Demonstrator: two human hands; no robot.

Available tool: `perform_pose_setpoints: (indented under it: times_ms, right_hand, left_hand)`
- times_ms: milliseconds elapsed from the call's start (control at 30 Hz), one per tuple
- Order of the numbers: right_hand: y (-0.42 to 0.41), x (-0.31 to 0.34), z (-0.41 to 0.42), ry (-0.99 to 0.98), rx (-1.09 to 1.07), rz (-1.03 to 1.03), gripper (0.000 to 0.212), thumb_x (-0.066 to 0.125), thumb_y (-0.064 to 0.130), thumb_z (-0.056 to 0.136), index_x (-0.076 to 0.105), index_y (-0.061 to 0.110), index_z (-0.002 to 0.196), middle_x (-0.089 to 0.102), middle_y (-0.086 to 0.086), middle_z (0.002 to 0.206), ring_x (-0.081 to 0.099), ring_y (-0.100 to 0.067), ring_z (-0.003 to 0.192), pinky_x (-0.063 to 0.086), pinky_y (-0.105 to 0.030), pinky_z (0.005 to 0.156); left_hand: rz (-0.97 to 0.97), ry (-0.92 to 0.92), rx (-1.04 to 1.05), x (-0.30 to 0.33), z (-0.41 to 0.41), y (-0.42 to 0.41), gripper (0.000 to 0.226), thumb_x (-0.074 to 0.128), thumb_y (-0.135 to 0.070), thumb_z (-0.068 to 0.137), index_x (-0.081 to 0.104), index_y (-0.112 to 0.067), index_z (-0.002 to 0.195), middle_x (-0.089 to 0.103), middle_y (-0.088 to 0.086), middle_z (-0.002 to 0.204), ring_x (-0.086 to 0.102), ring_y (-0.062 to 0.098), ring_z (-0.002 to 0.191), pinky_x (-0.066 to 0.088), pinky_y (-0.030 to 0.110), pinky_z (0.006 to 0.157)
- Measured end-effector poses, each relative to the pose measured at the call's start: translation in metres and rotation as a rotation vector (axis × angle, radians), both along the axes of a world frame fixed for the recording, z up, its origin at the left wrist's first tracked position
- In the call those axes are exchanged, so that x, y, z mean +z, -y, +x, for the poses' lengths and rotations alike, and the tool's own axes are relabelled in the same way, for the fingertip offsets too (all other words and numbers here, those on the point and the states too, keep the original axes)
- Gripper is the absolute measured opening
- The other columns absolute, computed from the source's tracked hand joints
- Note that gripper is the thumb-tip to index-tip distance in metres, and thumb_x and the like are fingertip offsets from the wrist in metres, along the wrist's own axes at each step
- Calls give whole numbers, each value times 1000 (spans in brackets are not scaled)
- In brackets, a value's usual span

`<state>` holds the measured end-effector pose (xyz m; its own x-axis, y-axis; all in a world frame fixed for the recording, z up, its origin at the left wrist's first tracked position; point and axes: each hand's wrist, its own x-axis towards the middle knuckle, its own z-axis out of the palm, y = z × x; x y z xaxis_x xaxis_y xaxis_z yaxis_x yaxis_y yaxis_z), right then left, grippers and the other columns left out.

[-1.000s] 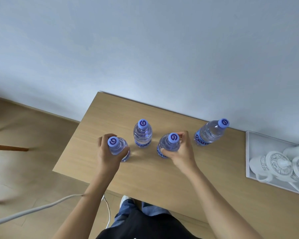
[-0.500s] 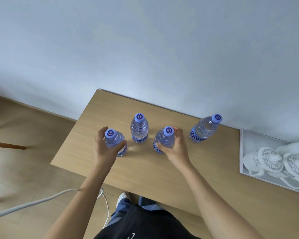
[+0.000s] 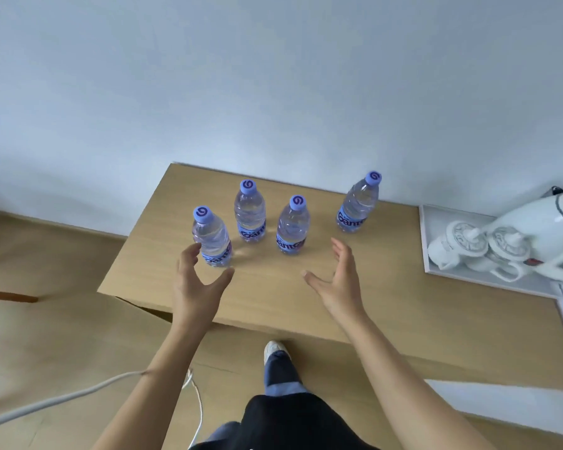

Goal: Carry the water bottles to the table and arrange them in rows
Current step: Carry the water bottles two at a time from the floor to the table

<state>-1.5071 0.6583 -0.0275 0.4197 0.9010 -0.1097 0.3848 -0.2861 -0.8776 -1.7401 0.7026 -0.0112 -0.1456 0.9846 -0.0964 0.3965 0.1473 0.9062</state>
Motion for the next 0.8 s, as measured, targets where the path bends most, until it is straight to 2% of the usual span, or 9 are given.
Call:
perform_pose_setpoints:
  times_ms: [133, 233, 367, 467, 567, 633, 800]
  right_hand:
    - [69, 5, -16, -8, -96, -11, 82, 81, 10, 79, 34, 10, 146, 40, -5, 144, 41, -20, 134, 32, -28, 110]
    - [128, 10, -24, -28, -200, -40, 78, 79, 13, 81, 35, 11, 146, 42, -5, 142, 45, -19, 129, 36, -29, 107]
    - [208, 14, -18, -73, -309, -88, 75, 78, 24, 84, 33, 21, 145, 42, 6, 139, 44, -12, 129, 36, -21, 99]
    - [266, 14, -7, -89, -424, -116, 74, 77, 31, 85, 33, 29, 144, 41, 14, 136, 44, -8, 128, 34, -9, 89]
    - [323, 13, 8, -94, -563, -134, 73, 77, 32, 84, 34, 29, 143, 43, 8, 143, 44, -10, 130, 35, -17, 89]
    - [361, 12, 19, -106, -653, -128, 73, 77, 31, 84, 35, 28, 143, 43, 6, 145, 44, -8, 130, 36, -16, 89]
    - [446, 9, 58, -187, -842, -151, 71, 76, 28, 85, 35, 27, 143, 44, -1, 142, 46, -13, 126, 42, -30, 99]
  left_hand:
    - [-33, -1, -248, -3, -2, 51, 49, 78, -18, 81, 56, -25, 123, 56, -7, 126, 50, 11, 119, 36, 27, 96]
    - [-69, -52, -432, -3, 3, 91, 41, 77, -18, 82, 60, -24, 118, 61, -6, 121, 53, 12, 118, 39, 27, 93]
    - [-106, -86, -638, 5, 29, 140, 37, 74, -22, 85, 59, -25, 119, 60, -3, 123, 53, 11, 120, 45, 30, 93]
    - [-122, -105, -789, 9, 60, 175, 37, 73, -24, 86, 59, -23, 121, 60, -4, 121, 53, 12, 121, 43, 28, 94]
    - [-88, -146, -950, 12, 99, 210, 40, 72, -23, 87, 58, -19, 124, 60, -3, 124, 53, 12, 121, 41, 27, 97]
    - [-71, -160, -1052, 14, 126, 234, 39, 71, -25, 87, 58, -20, 124, 60, -5, 125, 53, 10, 120, 41, 28, 96]
    - [-42, -169, -1255, 14, 205, 300, 40, 71, -28, 87, 58, -21, 125, 58, -9, 126, 52, 8, 117, 39, 26, 93]
